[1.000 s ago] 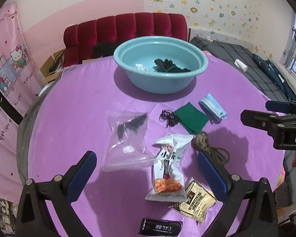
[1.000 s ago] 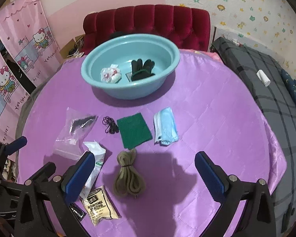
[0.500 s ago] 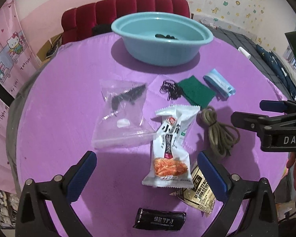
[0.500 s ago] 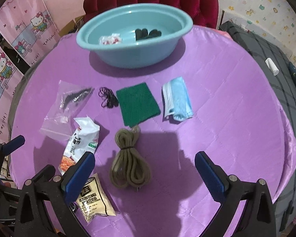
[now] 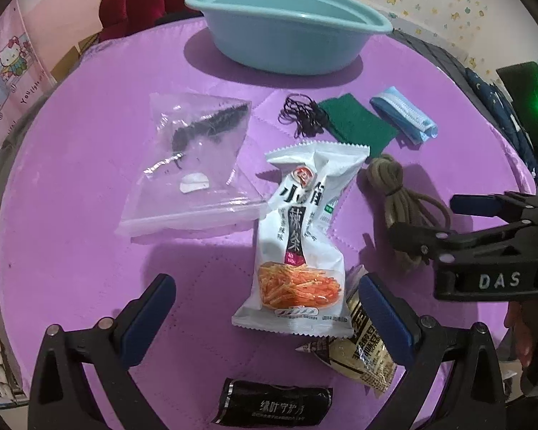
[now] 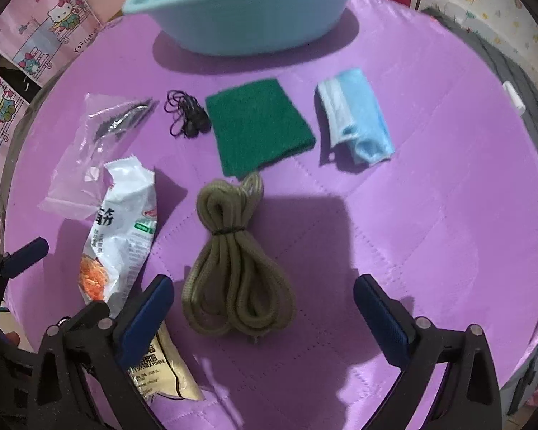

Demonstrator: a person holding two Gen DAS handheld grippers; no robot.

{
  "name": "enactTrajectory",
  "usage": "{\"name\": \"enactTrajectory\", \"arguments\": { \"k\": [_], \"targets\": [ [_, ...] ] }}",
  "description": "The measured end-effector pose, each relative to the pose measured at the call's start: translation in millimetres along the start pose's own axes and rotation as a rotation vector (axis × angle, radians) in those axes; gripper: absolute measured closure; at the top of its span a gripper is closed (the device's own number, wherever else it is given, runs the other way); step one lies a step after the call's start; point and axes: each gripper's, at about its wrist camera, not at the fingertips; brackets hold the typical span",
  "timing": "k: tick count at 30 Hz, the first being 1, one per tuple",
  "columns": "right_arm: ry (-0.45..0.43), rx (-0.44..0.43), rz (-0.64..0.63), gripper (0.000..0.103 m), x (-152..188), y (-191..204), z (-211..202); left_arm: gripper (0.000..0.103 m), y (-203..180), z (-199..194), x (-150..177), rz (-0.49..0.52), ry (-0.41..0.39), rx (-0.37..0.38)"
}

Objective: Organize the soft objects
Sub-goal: 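Grasp the khaki rope coil with the right tool while the left tool grasps the snack bag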

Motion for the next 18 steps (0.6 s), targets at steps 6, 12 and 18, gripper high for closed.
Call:
{"name": "enactTrajectory", "arguments": {
  "k": [6, 12, 18],
  "targets": [
    [0.017, -0.041, -0.003, 0.05, -3, 2, 9, 0.0, 1, 6, -2, -0.008, 0.014, 0.009],
    [-0.023, -0.057, -0.055, 0.08, -1, 12, 2, 0.0, 0, 15, -5, -0.021, 0.037, 0.038],
    [-0.056, -0.048, -0.064, 0.08, 5, 10, -9, 0.003, 2, 25, -11, -0.038, 0.046, 0.065]
  ]
}}
Point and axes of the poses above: each gripper's, at about its wrist camera, not at the fingertips, and z roughly the way its jaws point, y to its left, x to its underside, and after that the axes turned 9 degrees about x, right-handed
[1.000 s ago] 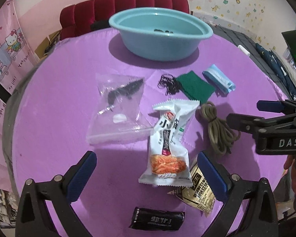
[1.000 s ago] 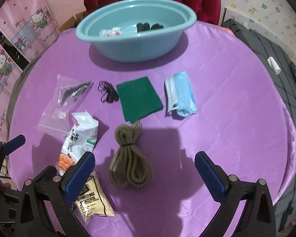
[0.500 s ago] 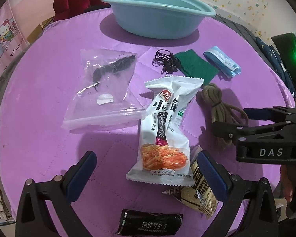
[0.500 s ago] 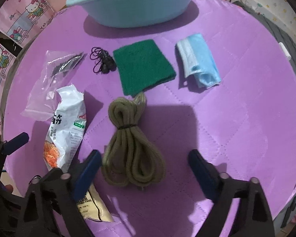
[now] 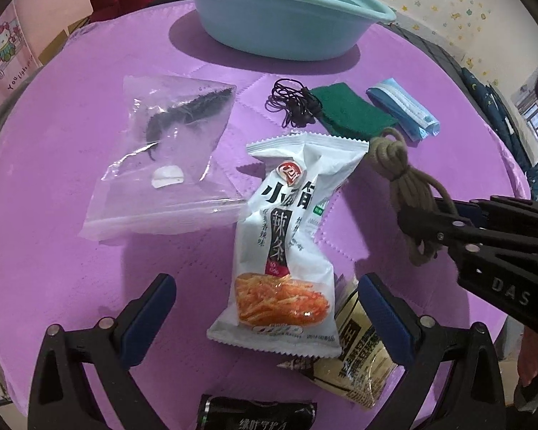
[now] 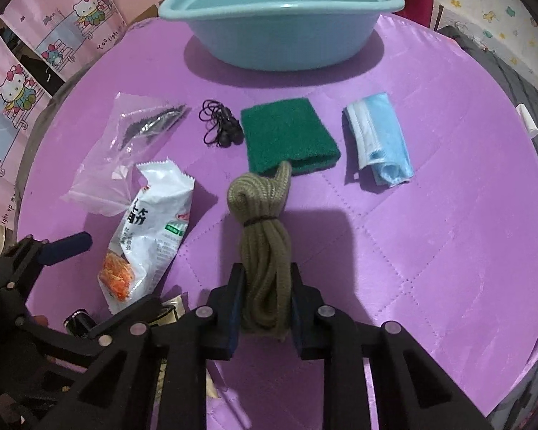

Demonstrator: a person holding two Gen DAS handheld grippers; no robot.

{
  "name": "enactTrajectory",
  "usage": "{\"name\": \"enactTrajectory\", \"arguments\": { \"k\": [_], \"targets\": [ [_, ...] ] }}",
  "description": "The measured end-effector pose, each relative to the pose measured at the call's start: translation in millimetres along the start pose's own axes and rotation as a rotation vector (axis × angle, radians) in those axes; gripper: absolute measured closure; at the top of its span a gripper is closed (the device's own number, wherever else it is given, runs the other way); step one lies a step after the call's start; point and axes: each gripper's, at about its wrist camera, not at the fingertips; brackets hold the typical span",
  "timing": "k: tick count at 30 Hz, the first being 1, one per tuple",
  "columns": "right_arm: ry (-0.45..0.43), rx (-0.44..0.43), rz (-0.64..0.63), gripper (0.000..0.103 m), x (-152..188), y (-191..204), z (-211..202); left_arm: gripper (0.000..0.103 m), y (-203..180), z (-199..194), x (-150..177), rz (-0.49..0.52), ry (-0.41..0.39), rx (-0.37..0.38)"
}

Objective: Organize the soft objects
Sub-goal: 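Grasp the khaki rope coil with the right tool while the left tool grasps the snack bag, then carry the rope coil and snack bag with both tools over the blue basin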

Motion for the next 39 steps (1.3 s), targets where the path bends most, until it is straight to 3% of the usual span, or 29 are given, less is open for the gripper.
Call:
{"name": "enactTrajectory", "arguments": {
  "k": [2, 3, 4, 7, 25, 39],
  "targets": [
    [-0.006, 0.001, 0.006, 0.08, 3, 3, -4, 0.016, 0, 4, -1, -0.001, 0.017, 0.011],
    [-0.009, 0.005, 0.009, 0.08, 5, 4, -6, 0.035, 0, 6, -2, 0.0, 0.024, 0.013],
    [-0.011, 0.008, 0.012, 0.08, 6, 3, -7, 0.043, -1, 7, -2, 0.004, 0.032, 0.013],
    [-0.012, 0.013, 0.028, 0.08, 7, 1, -8, 0.053, -4, 5, -3, 0.025, 0.025, 0.051],
    [-0.04, 0.007, 0.054, 0.08, 3, -6, -42, 0.058, -11, -45, -4, 0.077, -0.028, 0.107],
    [-0.099, 0.025, 0.055, 0.08, -9, -6, -77, 0.058, -16, -81, -16, 0.164, -0.089, 0.099]
  ]
}}
Point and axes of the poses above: each gripper's, at about its wrist camera, not at the fingertips, and z roughly the way its jaws point, y to its left, x to its underside, and after that the axes turned 9 degrees about x, right-handed
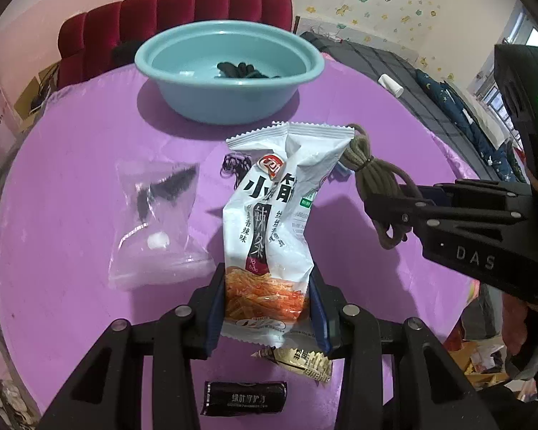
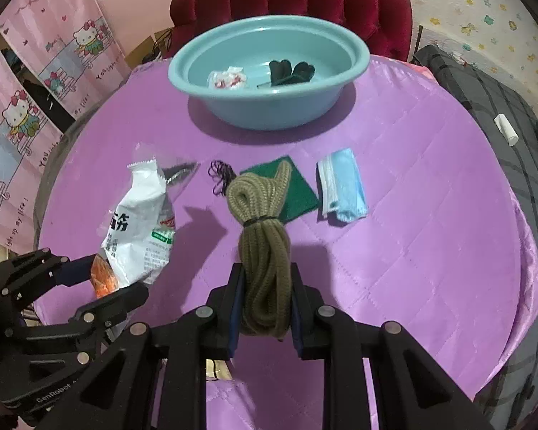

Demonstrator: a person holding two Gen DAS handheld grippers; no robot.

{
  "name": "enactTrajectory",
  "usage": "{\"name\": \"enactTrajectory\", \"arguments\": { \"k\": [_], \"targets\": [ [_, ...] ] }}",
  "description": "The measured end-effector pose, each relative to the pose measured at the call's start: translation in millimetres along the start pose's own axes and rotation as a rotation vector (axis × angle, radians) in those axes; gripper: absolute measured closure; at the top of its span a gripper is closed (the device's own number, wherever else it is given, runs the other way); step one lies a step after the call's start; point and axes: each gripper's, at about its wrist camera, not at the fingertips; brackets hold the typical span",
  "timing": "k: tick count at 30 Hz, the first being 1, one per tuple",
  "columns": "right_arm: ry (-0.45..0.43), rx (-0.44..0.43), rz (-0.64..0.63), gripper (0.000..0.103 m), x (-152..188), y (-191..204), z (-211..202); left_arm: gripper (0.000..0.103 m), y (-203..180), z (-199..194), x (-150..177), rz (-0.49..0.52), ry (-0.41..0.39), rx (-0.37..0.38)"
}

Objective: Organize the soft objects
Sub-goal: 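Carry the rope coil and snack bag with both tools over the blue basin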

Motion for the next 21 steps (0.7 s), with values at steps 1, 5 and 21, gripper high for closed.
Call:
{"name": "enactTrajectory", "arguments": {
  "k": [1, 5, 21],
  "targets": [
    [-0.002, 0.0, 0.004, 0.08, -3, -1, -3, 0.058, 0, -3, -2, 0.002, -0.004, 0.001],
    [-0.023, 0.002, 0.012, 0.08, -13, -4, -15, 0.058, -5, -5, -16, 0.013, -0.024, 0.0],
    [-0.093, -0.001, 0.005, 0.08, -68, -11, -35, 0.058, -4, -13, -82, 0.06, -0.087, -0.02]
  ]
}}
Point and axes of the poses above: each gripper's, at about its wrist camera, not at the fingertips, and z roughly the way its jaws point, y to its left, x to its underside, and after that the axes turned 9 degrees about x, right-handed
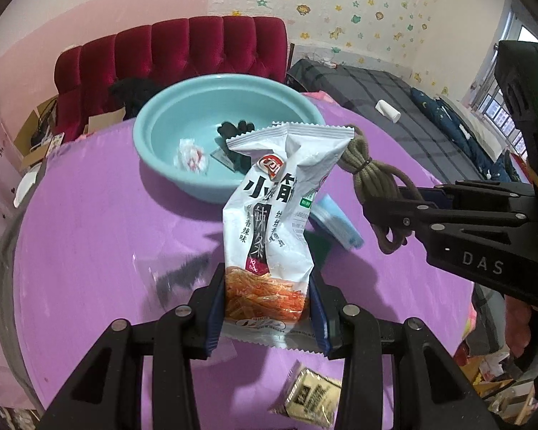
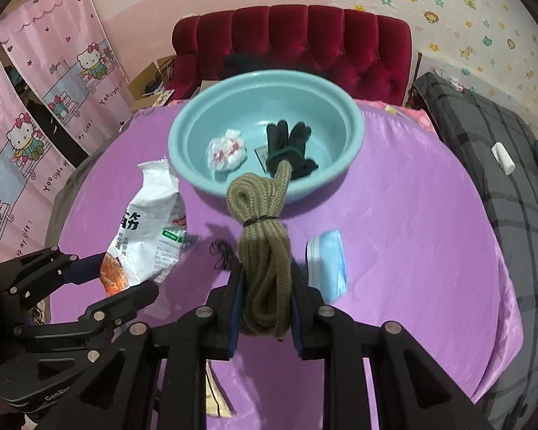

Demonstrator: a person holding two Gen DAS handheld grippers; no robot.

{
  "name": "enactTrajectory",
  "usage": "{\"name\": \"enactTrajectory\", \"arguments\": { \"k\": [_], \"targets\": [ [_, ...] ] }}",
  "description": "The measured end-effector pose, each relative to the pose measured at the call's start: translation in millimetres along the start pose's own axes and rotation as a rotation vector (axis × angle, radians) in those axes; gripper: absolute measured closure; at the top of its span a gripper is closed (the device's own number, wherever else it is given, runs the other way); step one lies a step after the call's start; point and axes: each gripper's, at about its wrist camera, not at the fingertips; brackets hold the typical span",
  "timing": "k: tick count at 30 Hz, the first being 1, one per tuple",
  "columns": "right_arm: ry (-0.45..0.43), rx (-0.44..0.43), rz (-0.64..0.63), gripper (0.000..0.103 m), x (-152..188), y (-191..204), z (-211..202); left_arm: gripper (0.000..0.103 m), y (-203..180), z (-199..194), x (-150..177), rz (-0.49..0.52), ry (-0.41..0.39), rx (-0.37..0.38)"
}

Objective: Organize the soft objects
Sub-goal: 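Carry the rope coil and snack bag with both tools over the blue basin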

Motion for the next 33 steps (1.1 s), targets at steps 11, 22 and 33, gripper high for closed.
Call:
{"name": "enactTrajectory", "arguments": {
  "k": [11, 22, 33],
  "targets": [
    [-0.02, -0.024, 0.013, 0.08, -50, -7, 19, 0.058, 21, 23, -49, 0.003, -0.009, -0.018],
    [-0.017, -0.041, 0.04, 0.08, -102, -18, 55, 0.058, 48, 53, -92, -0.016, -0.007, -0.023],
    [-0.004, -0.03, 0.043, 0.079, -142, -24, 101, 0.058, 74, 90, -124, -0.022, 0.01, -0.042]
  ]
}}
Point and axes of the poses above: each gripper's, at about its wrist camera, not at the fingertips, and z roughly the way its jaws point, y to its left, x to its underside, and after that the axes turned 9 degrees about x, right-handed
